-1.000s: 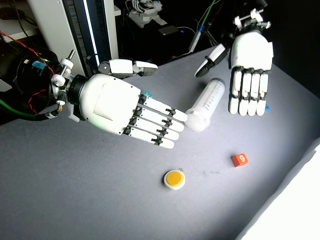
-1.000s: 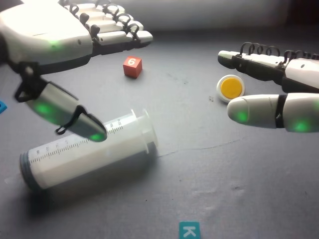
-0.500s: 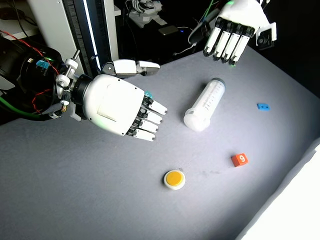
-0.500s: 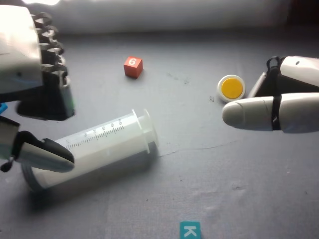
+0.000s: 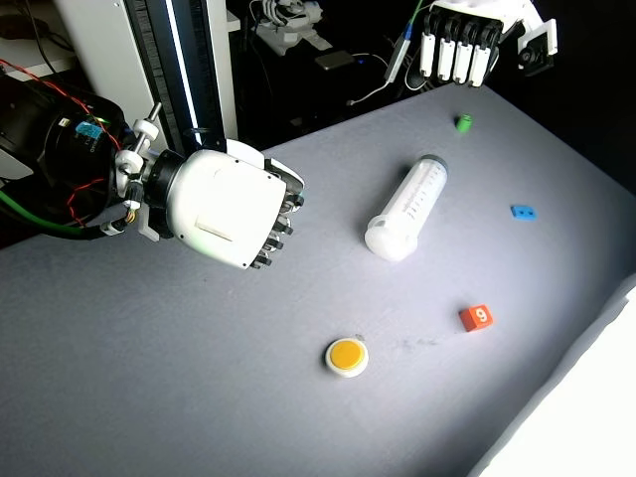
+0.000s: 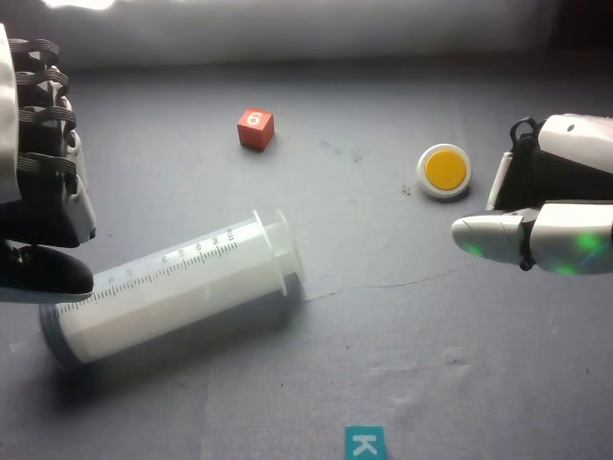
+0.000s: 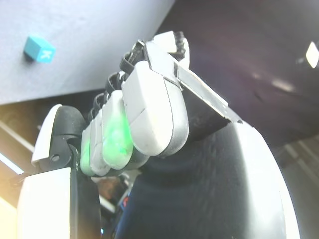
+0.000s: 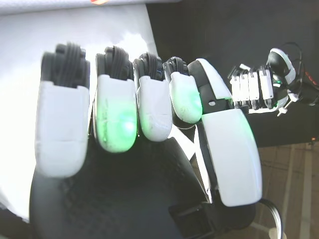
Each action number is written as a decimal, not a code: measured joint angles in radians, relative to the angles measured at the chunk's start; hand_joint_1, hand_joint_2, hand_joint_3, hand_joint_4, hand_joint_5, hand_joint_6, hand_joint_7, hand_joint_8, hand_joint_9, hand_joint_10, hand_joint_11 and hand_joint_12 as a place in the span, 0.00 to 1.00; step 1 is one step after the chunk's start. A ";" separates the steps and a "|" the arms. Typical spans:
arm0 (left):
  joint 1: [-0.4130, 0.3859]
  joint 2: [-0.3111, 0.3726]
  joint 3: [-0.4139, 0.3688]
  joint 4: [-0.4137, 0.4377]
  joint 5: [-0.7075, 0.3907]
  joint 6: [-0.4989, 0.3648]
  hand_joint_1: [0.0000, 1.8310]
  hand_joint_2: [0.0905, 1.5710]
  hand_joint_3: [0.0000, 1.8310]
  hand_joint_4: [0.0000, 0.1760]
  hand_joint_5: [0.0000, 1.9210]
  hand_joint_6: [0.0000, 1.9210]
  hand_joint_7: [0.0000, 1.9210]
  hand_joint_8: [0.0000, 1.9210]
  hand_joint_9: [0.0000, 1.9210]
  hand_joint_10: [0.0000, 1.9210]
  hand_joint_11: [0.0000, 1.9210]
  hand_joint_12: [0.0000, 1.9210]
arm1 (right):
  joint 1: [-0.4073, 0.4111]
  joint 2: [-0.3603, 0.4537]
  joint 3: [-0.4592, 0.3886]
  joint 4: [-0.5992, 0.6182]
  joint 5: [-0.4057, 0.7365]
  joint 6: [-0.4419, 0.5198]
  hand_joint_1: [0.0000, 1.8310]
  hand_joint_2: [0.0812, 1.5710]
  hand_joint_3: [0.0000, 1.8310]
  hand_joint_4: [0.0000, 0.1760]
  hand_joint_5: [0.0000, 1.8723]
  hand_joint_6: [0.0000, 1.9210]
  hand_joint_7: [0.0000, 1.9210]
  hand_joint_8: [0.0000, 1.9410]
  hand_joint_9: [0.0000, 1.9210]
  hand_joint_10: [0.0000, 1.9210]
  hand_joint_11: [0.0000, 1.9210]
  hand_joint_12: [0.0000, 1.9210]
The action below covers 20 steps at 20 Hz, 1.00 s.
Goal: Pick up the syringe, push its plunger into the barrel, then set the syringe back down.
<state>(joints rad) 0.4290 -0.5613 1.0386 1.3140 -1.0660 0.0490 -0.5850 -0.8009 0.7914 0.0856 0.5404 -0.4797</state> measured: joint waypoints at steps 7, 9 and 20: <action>-0.002 -0.011 0.038 -0.010 -0.079 -0.047 0.73 0.84 0.01 0.00 0.82 1.00 0.86 1.00 0.88 1.00 0.88 1.00 | -0.006 -0.001 0.000 -0.012 0.014 0.000 0.60 0.89 0.00 0.00 0.83 1.00 0.87 1.00 0.90 1.00 0.94 1.00; 0.005 -0.011 0.032 -0.010 -0.106 -0.045 0.73 0.84 0.01 0.00 0.82 1.00 0.86 1.00 0.89 1.00 0.88 1.00 | -0.006 -0.001 0.000 -0.015 0.016 0.000 0.60 0.89 0.00 0.00 0.83 1.00 0.87 1.00 0.90 1.00 0.95 1.00; 0.016 -0.003 0.023 -0.035 -0.137 -0.001 0.72 0.82 0.00 0.00 0.82 1.00 0.87 1.00 0.89 1.00 0.86 1.00 | -0.006 -0.001 0.000 -0.029 0.023 0.000 0.64 0.87 0.00 0.44 0.79 1.00 0.85 1.00 0.87 1.00 0.90 1.00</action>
<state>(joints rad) 0.4454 -0.5644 1.0615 1.2789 -1.2034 0.0483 -0.5915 -0.8021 0.7914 0.0566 0.5636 -0.4797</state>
